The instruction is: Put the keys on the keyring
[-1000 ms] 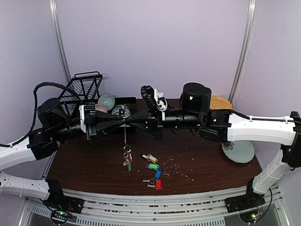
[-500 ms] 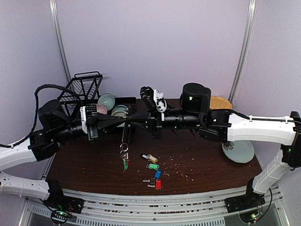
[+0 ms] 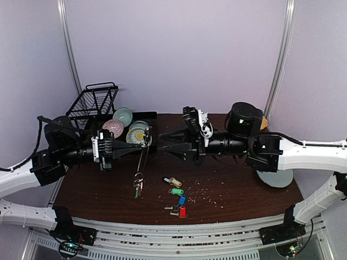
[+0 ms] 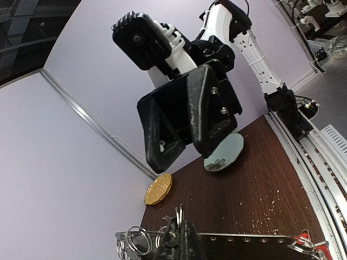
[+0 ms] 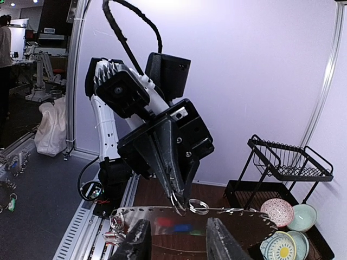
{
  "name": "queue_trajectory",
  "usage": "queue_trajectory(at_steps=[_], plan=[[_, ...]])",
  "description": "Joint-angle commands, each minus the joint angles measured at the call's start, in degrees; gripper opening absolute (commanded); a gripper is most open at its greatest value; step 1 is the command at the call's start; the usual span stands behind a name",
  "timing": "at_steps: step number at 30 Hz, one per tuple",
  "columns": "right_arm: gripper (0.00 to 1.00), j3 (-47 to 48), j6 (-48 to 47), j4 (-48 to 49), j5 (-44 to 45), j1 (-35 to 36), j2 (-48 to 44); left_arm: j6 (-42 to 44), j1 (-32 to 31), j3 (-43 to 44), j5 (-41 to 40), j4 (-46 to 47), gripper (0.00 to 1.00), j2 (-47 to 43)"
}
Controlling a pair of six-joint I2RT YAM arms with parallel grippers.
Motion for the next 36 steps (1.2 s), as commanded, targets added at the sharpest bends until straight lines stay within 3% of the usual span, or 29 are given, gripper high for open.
queue_trajectory(at_steps=[1,6,8,12,22,29,33,36], plan=[[0.37,-1.56,-0.99,2.67,-3.04,-0.35,-3.92,8.09,-0.29,5.85,9.22,-3.61,0.0,2.86],[0.36,-3.27,-1.52,0.25,-5.39,-0.42,-6.73,18.71,-3.06,7.49,6.94,-5.58,0.0,2.67],[0.36,-4.18,-1.64,0.19,-5.51,-0.36,-7.6,15.32,-3.12,7.83,7.95,-1.31,0.0,3.11],[0.33,-5.25,1.34,4.31,-6.53,-0.3,-8.16,0.51,-3.17,1.41,9.41,18.61,0.0,3.34],[0.26,-1.68,2.29,-0.51,-5.16,-0.16,-6.95,-20.36,-3.17,-1.3,6.81,29.55,0.0,8.46],[0.26,0.2,5.61,-1.43,-4.27,-0.13,-4.08,-28.01,-3.17,-6.14,8.63,43.07,0.0,9.68],[0.29,1.24,6.3,-0.36,-4.47,-0.13,-2.42,-28.83,-3.17,-5.17,9.49,41.57,0.0,10.73],[0.26,2.68,6.46,-0.78,-6.16,-0.2,-1.08,-28.38,-3.17,-4.91,8.45,40.46,0.0,10.84]])
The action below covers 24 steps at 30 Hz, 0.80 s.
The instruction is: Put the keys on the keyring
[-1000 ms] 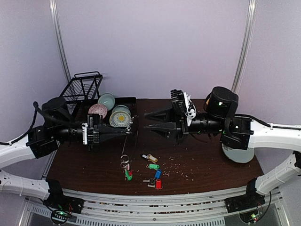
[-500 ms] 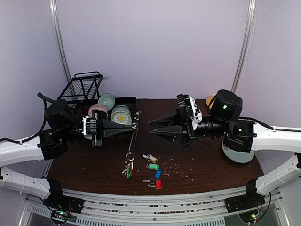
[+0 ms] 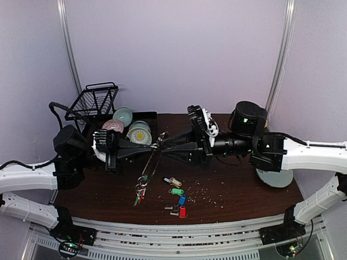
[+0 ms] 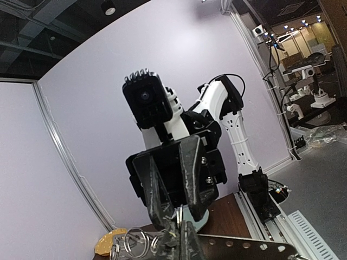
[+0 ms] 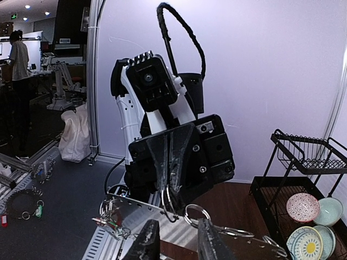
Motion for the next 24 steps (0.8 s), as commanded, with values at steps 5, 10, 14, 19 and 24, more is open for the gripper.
queue_trajectory(at_steps=[5,10,14,19,24], plan=[[0.18,3.73,1.22,-0.18,0.07,0.01,1.81,-0.38,-0.11,0.99,-1.99,3.2,0.0,-0.46],[0.12,4.42,0.75,-1.31,0.1,0.03,2.48,-1.17,-0.04,0.44,-1.69,5.11,0.0,-0.5],[0.12,4.71,0.53,-1.79,-0.41,-0.02,2.91,-1.18,-0.05,0.63,-3.45,4.18,0.0,-0.15],[0.0,4.62,0.22,-2.17,-0.24,0.0,2.39,-0.42,-0.04,1.02,-5.91,1.97,0.0,-0.51],[0.0,4.62,5.58,-2.3,4.95,-0.93,1.89,0.19,-0.04,1.89,-14.66,-3.46,0.11,-1.39]])
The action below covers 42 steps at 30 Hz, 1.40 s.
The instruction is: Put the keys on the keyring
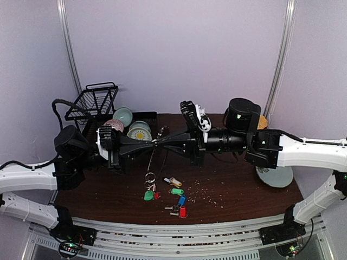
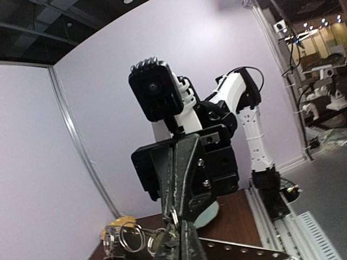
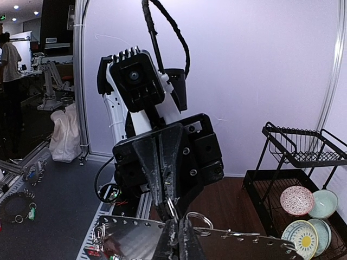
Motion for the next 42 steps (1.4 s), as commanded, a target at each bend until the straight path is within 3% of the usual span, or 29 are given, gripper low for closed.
queue_trajectory(at_steps=[1,2,3,6,7,9,11,13,17,22,25,29,35,37,40,42], plan=[[0.0,1.57,6.84,-0.58,5.79,-1.15,-0.63,1.64,0.18,1.95,-11.51,-3.22,0.29,-1.83],[0.0,1.88,8.12,-1.75,8.27,-1.29,-0.65,2.86,0.18,1.89,-13.41,-4.46,0.43,-2.55],[0.0,2.7,9.45,-3.98,11.41,-1.38,-0.43,4.18,0.18,1.99,-15.0,-5.74,0.48,-3.45],[0.0,6.54,15.57,-12.58,22.33,-1.49,0.85,8.12,0.22,3.83,-21.88,-11.59,0.57,-5.85],[0.0,7.71,17.35,-16.06,26.11,-1.61,1.23,9.07,0.21,4.82,-24.76,-13.97,0.57,-6.25],[0.0,9.8,20.7,-21.49,33.27,-1.66,2.1,10.54,0.24,6.91,-28.73,-17.95,0.47,-6.45],[0.0,11.39,24.19,-24.99,37.77,-2.03,3.03,11.1,0.26,9.4,-29.09,-23.23,0.39,-5.2],[0.0,12.72,27.02,-27.35,40.5,-2.45,4.02,9.35,0.23,11.52,-28.6,-26.68,0.38,-2.75],[0.0,14.31,29.98,-30.4,44.23,-2.67,5.79,2.92,0.23,12.63,-25.71,-30.41,0.61,2.66],[0.0,13.37,32.19,-27.28,44.14,-2.71,7.42,-3.5,0.18,10.65,-22.44,-25.3,0.93,7.2],[0.0,12.88,33.21,-25.58,45.66,-2.71,8.35,-6.9,0.17,9.58,-24.65,-20.68,0.94,9.86],[0.0,11.48,34.68,-22.7,45.49,-2.63,9.05,-8.31,0.26,11.11,-30.96,-20.85,0.8,14.74],[0.0,11.33,34.54,-22.6,43.31,-2.68,9.14,-7.6,0.72,12.12,-38.6,-22.43,0.35,17.82],[0.0,11.08,34.22,-22.49,42.45,-2.63,9.18,-6.74,0.8,11.5,-38.24,-21.29,0.26,17.2],[0.0,11.47,33.14,-24.24,42.06,-2.65,9.55,-6.2,0.85,10.51,-38.06,-19.64,0.02,16.34],[0.0,12.18,32.38,-26.26,41.86,-2.84,9.66,-5.21,0.85,10.12,-39.47,-19.85,0.0,15.71]])
